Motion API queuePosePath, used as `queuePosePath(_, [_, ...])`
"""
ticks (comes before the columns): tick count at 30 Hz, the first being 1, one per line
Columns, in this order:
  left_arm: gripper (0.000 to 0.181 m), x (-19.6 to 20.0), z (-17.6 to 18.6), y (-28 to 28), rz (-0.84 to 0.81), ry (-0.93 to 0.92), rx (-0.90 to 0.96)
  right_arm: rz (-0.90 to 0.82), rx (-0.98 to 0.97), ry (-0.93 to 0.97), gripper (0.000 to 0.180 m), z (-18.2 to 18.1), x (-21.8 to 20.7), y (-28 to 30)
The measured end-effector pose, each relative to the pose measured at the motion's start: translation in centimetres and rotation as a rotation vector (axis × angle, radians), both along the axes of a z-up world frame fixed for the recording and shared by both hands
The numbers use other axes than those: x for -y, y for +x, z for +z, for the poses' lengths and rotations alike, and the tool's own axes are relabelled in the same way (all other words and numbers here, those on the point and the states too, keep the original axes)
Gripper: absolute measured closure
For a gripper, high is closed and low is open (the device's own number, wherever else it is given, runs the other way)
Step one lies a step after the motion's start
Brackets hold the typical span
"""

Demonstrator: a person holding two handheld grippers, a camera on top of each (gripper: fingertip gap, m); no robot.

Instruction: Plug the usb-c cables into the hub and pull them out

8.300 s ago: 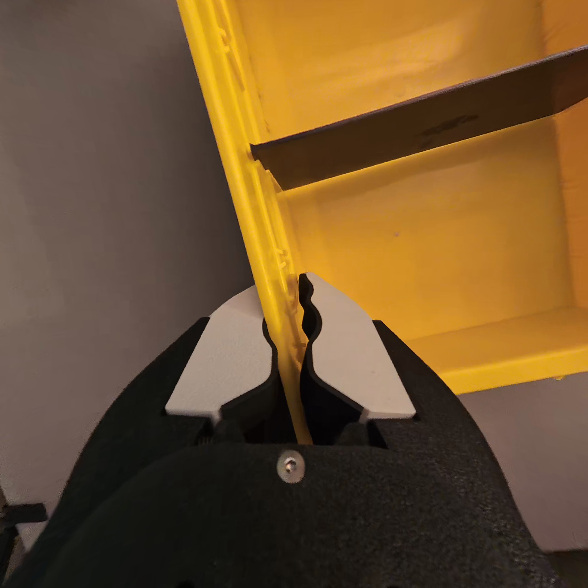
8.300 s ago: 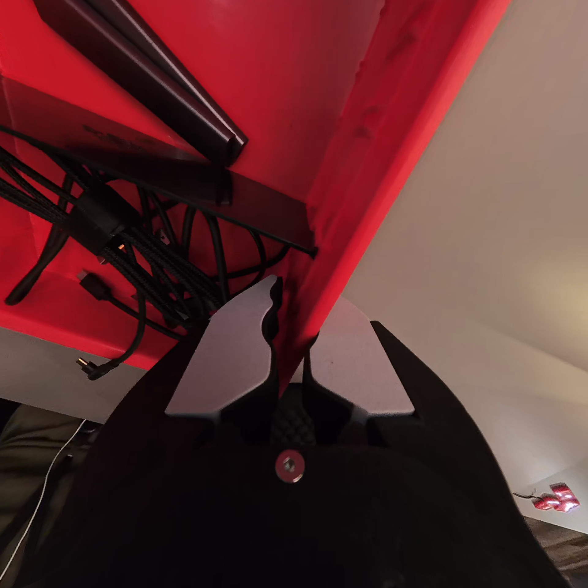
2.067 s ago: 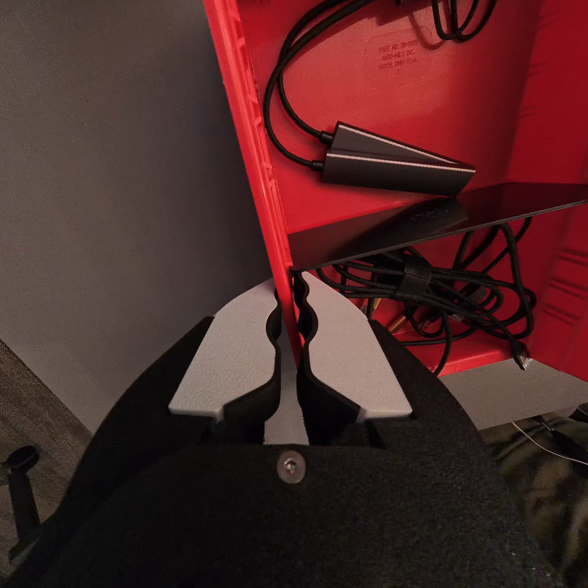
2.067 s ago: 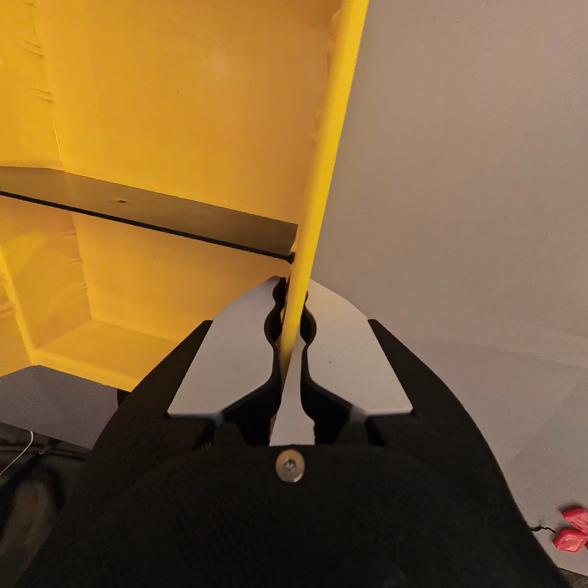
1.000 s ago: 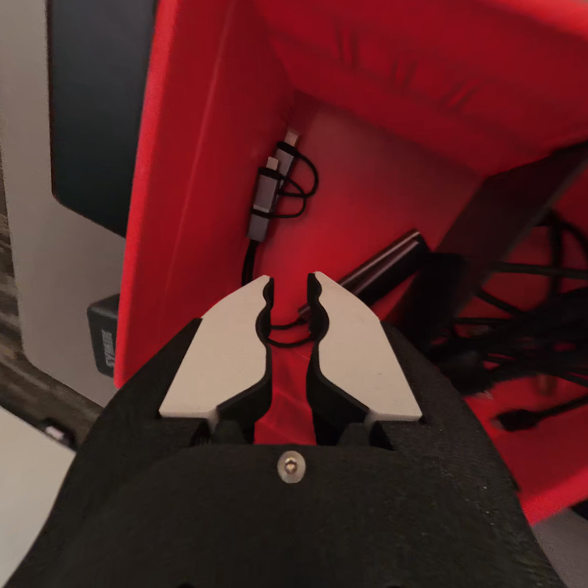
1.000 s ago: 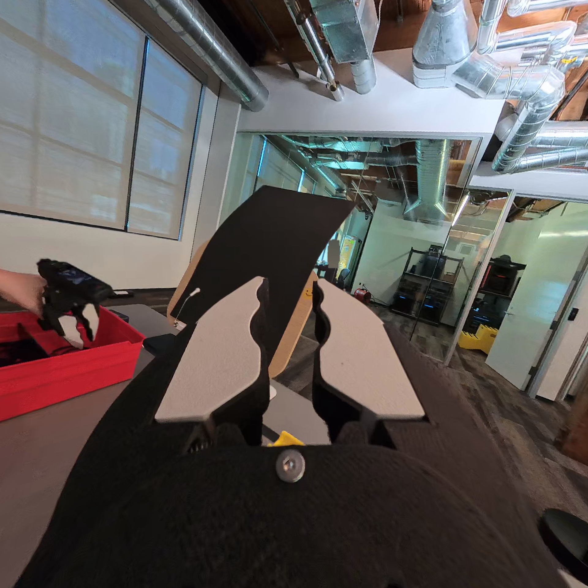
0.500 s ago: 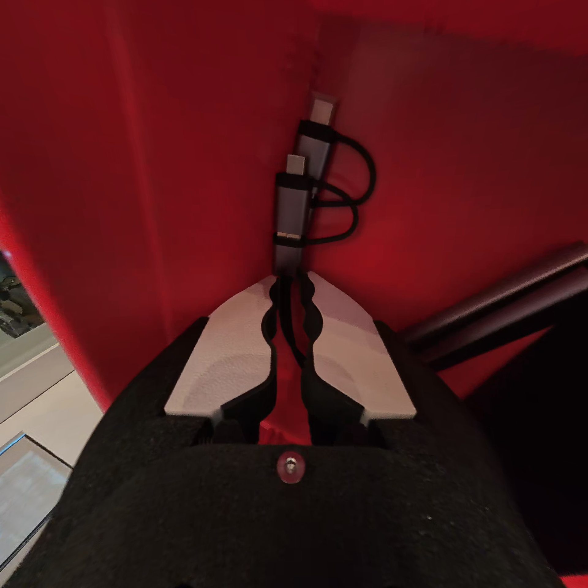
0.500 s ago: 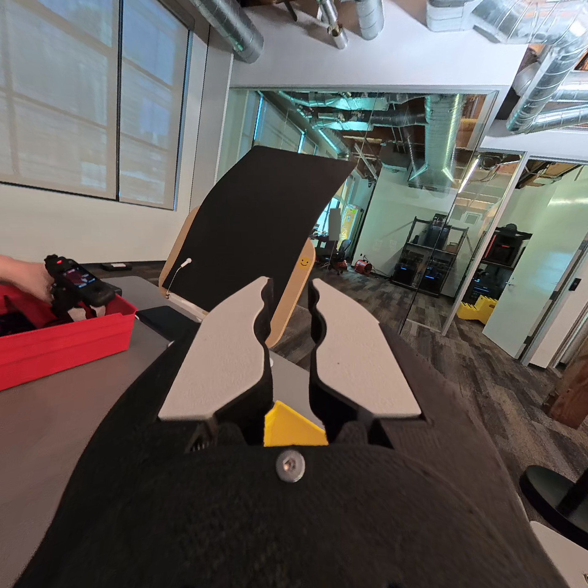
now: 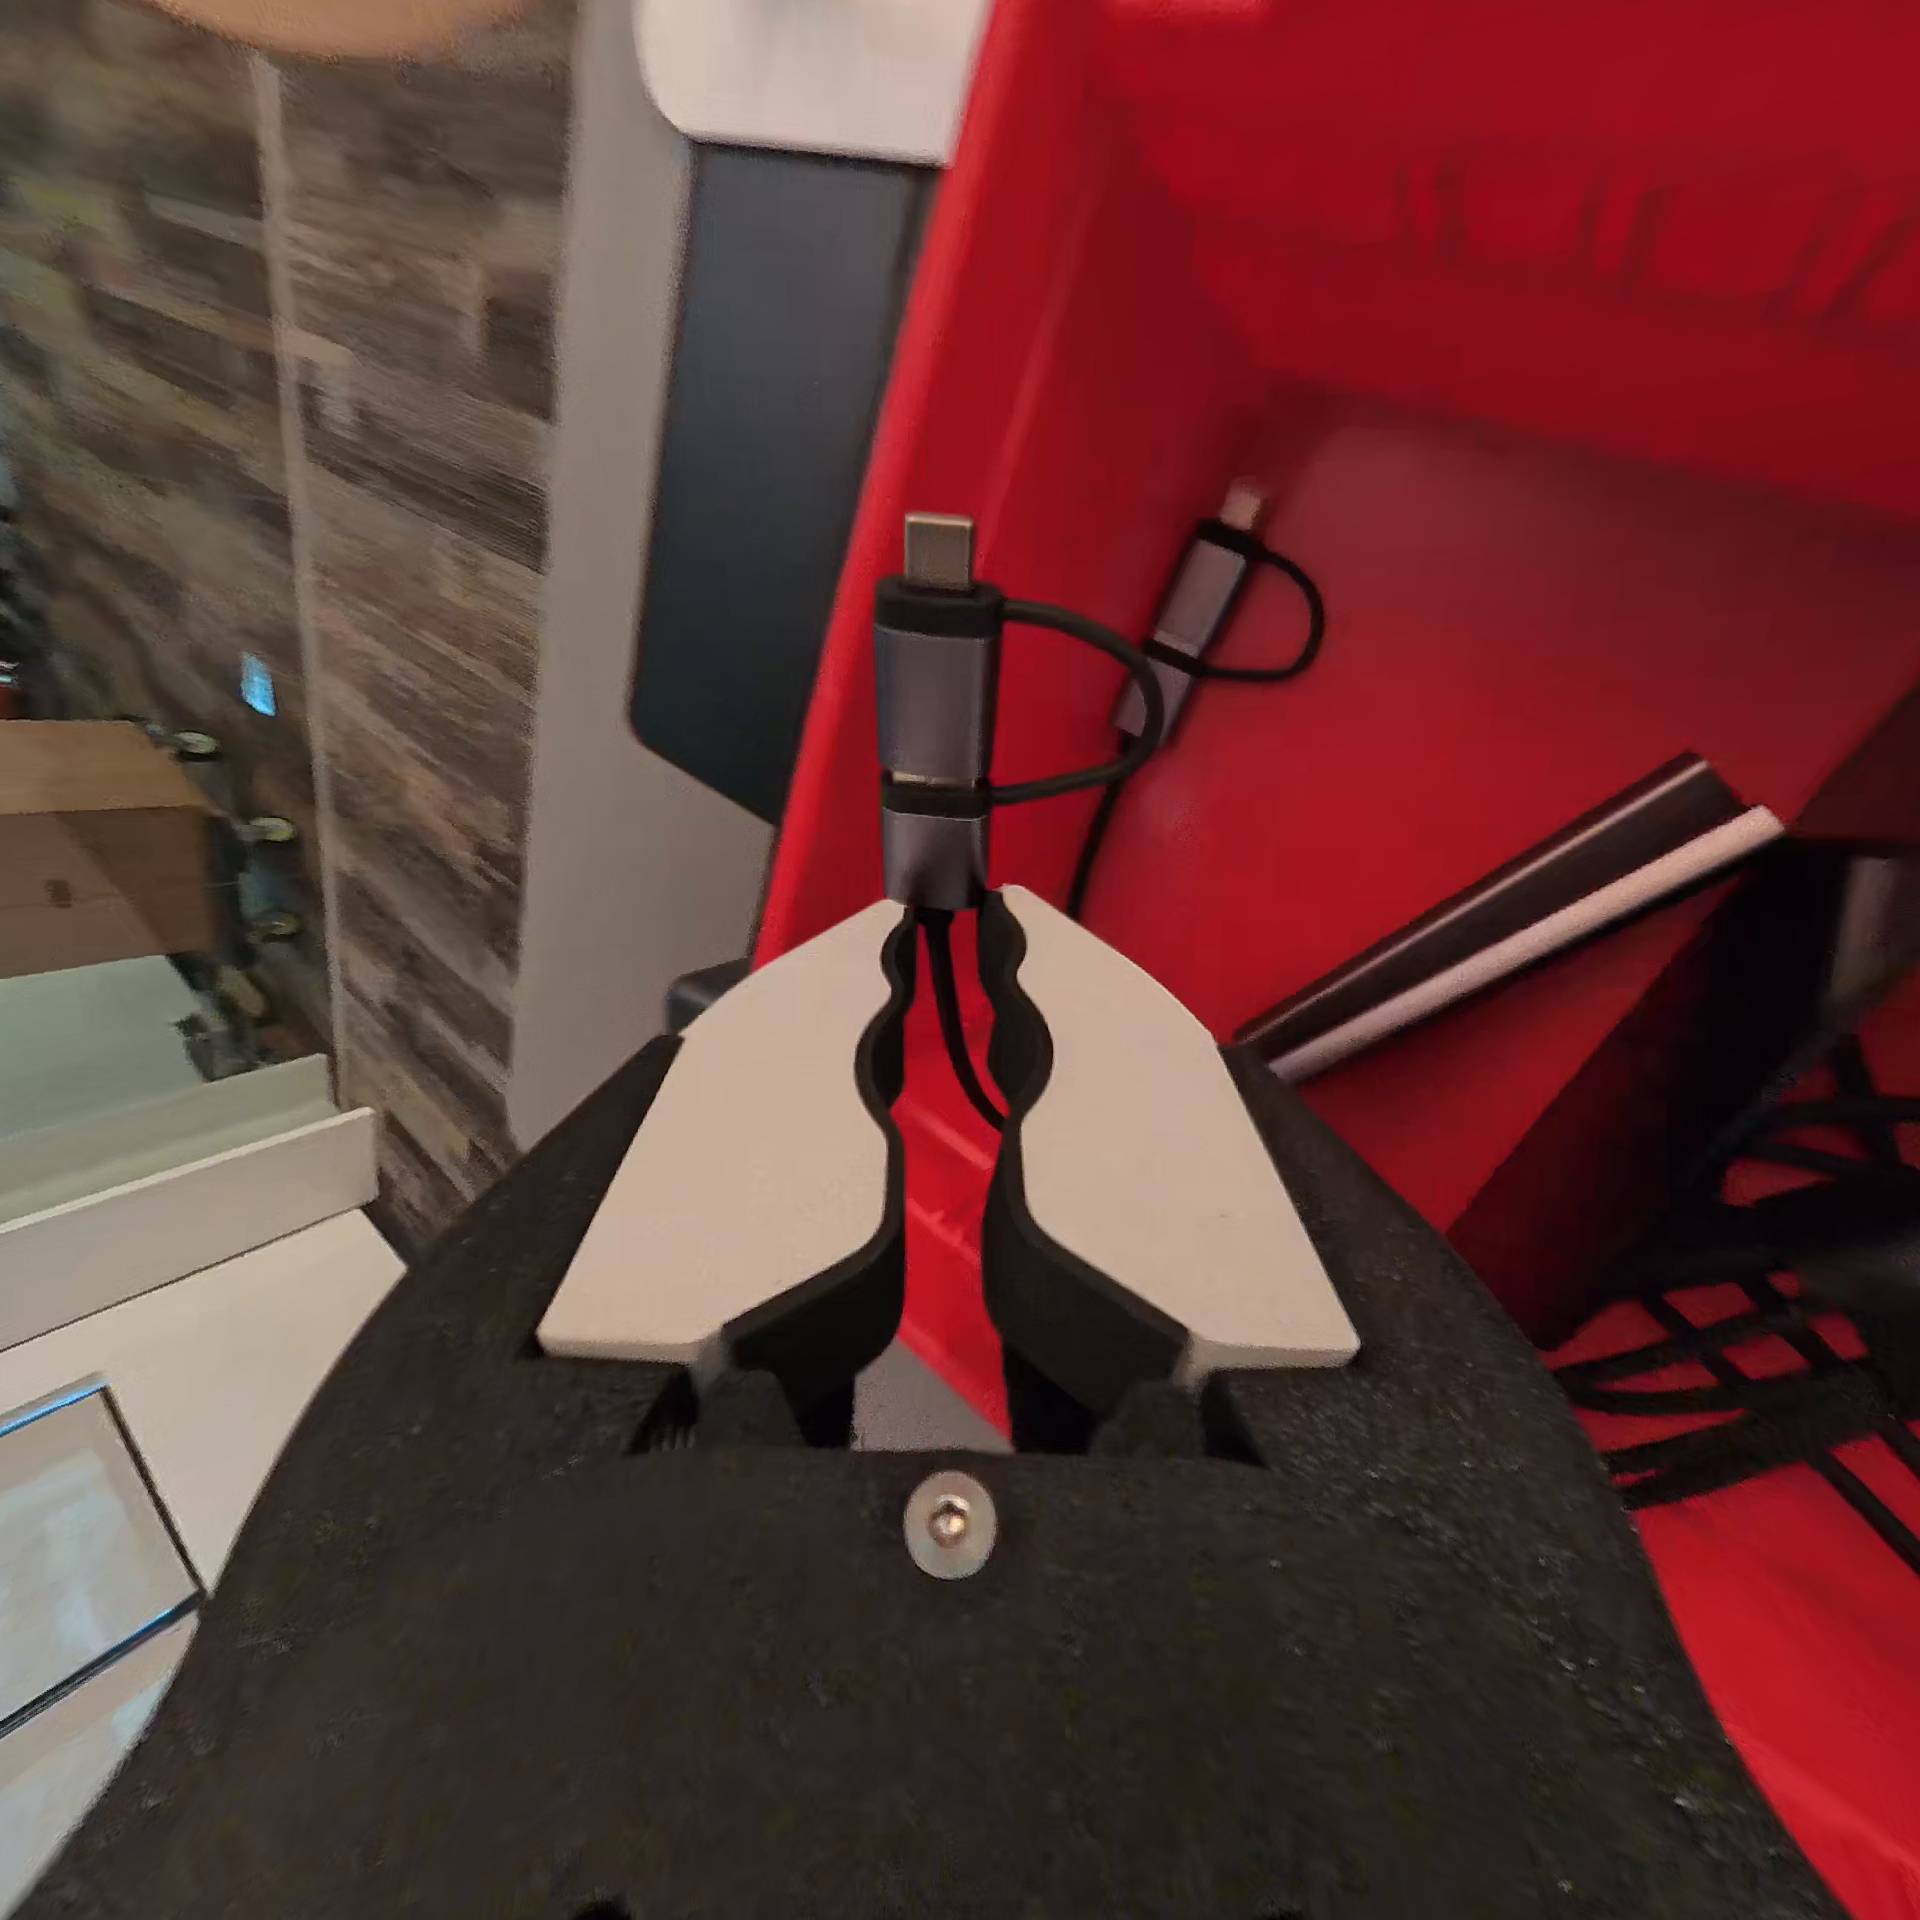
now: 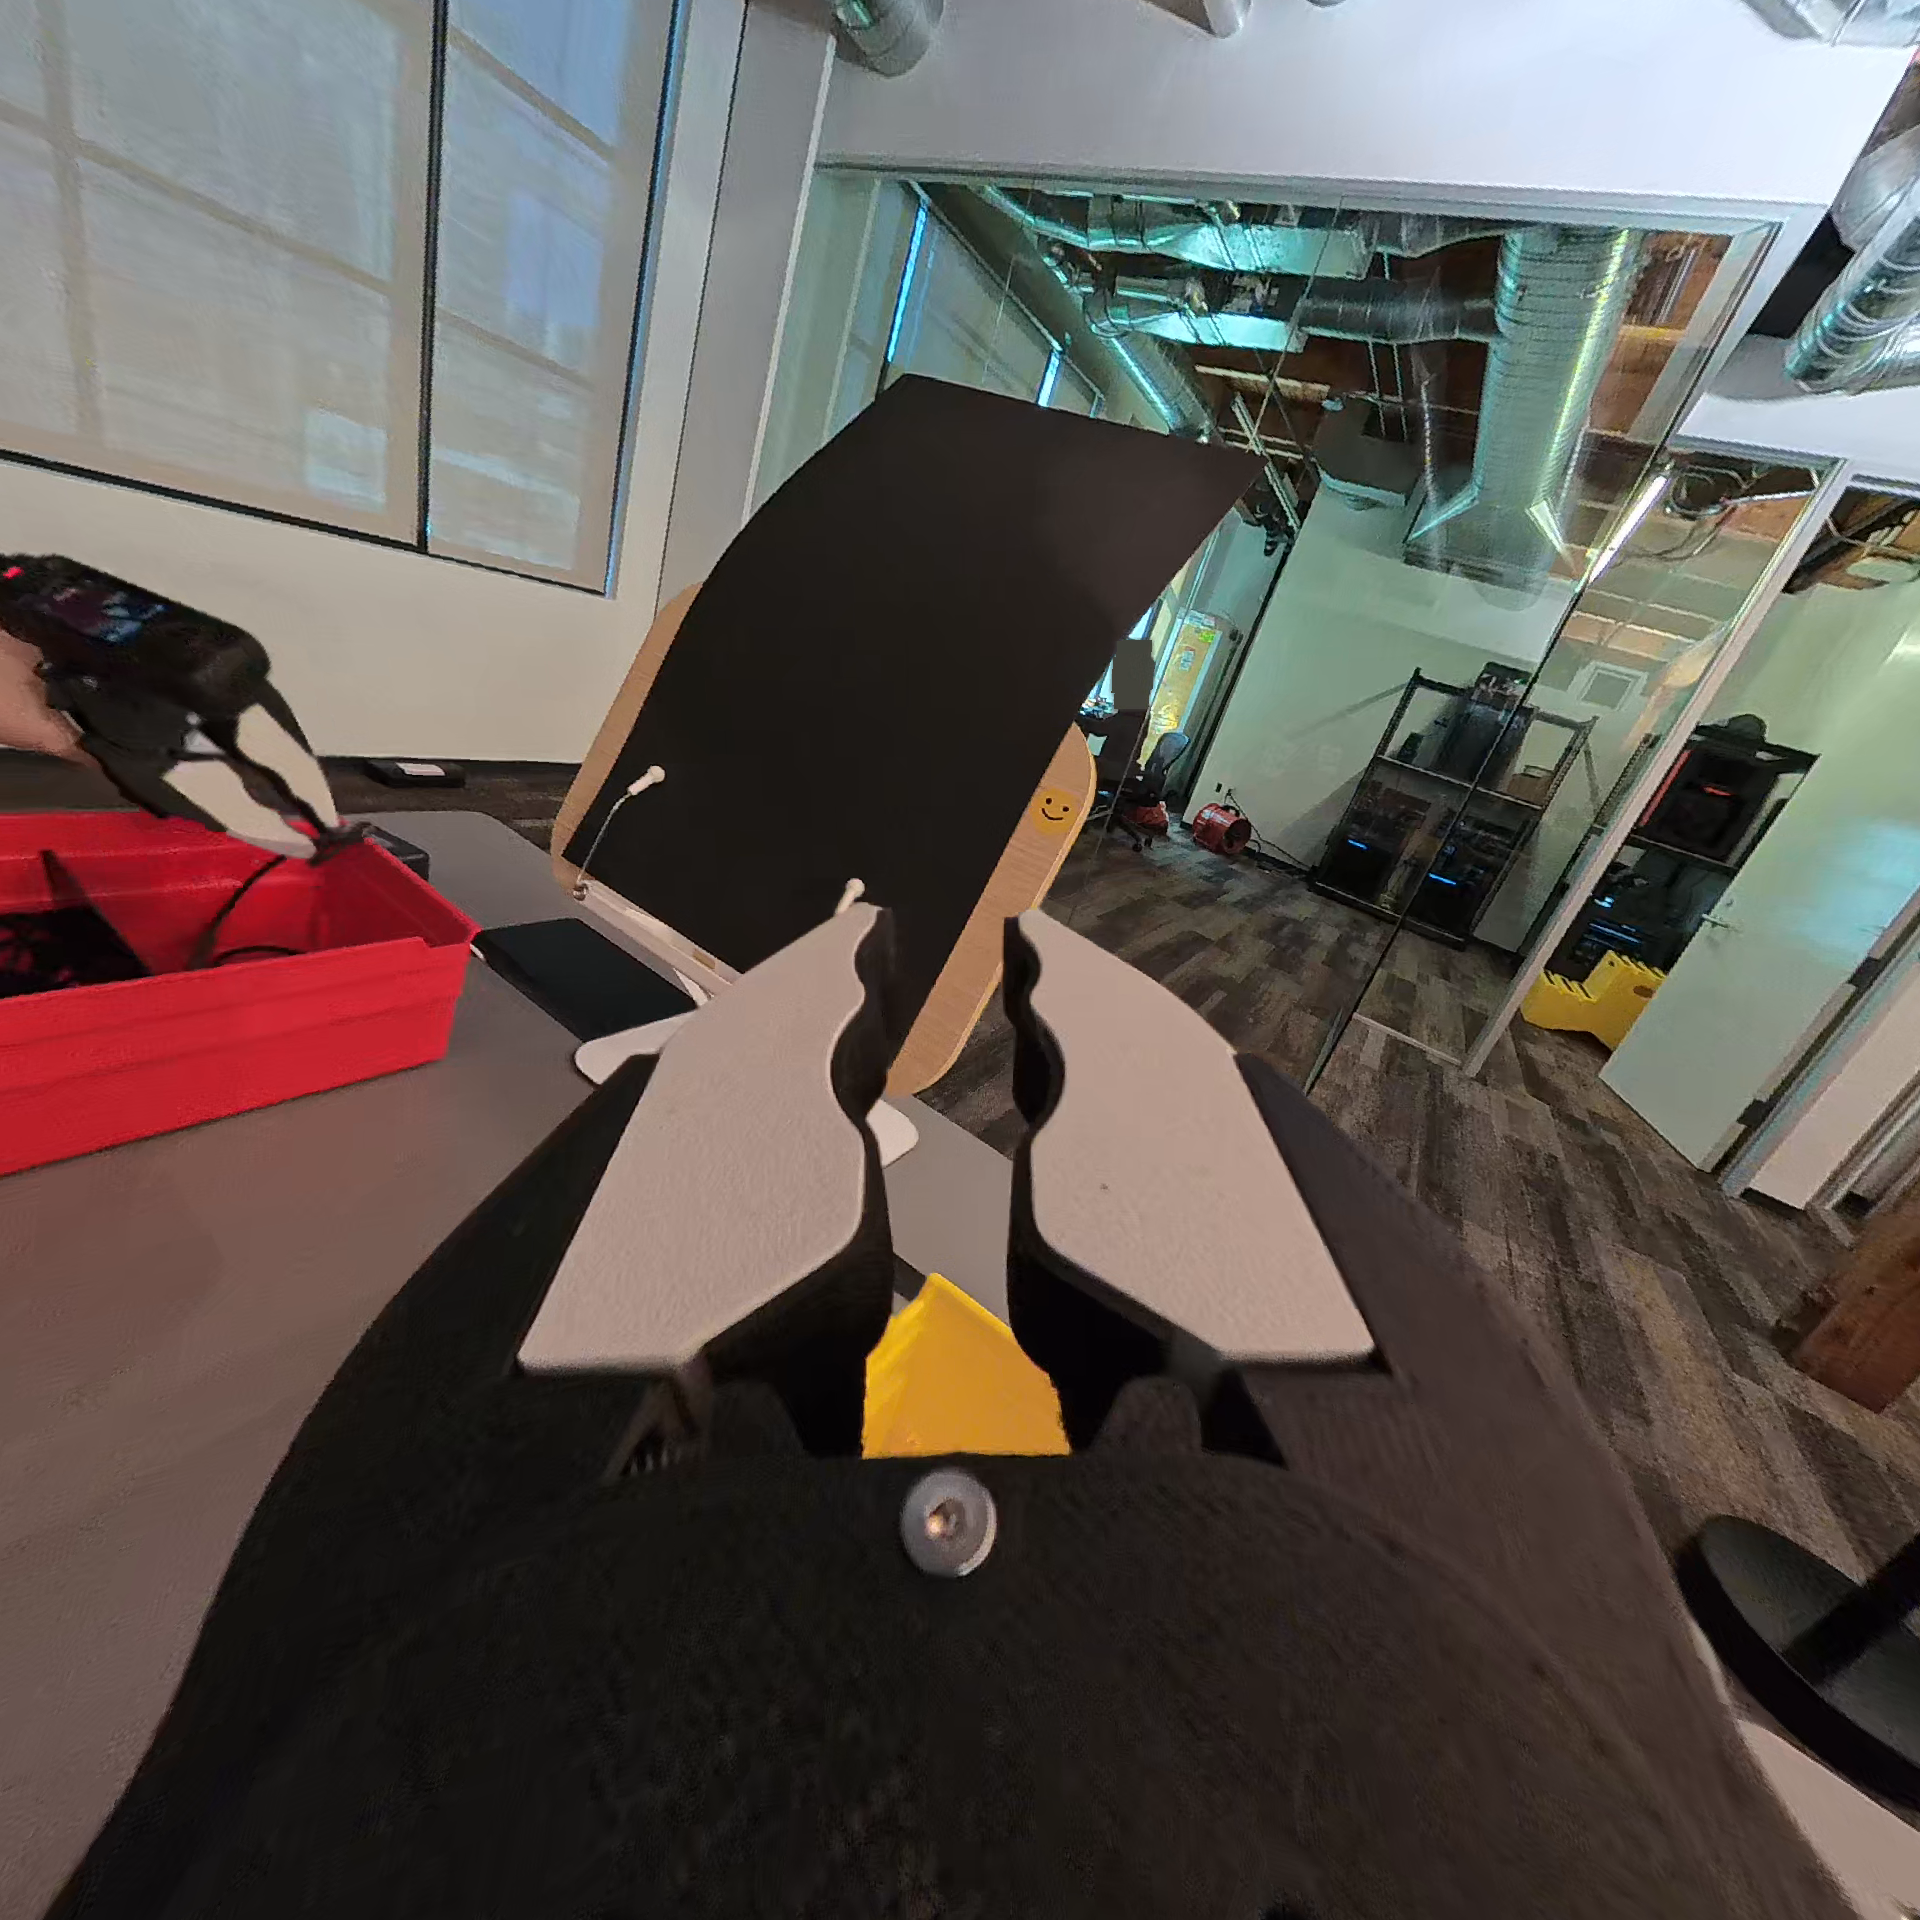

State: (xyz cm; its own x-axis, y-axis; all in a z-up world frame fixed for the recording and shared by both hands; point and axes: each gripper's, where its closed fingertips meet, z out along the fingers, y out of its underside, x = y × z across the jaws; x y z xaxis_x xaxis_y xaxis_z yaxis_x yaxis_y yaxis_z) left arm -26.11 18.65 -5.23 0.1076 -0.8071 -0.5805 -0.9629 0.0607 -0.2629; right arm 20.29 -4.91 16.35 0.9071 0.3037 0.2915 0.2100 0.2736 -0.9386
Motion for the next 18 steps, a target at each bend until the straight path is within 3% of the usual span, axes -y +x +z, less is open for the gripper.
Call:
queuePosePath(9, [0.171,2.9,12.2,0.6,0.029,0.286,0.146,0.163,0.009,-0.077,0.159,-1.9,-1.6,-5.6])
queuePosePath(18, [0.172,9.0,21.2,4.8,-0.051,0.47,0.131,0.454,0.013,-0.221,0.151,-5.3,-2.0,-17.6])
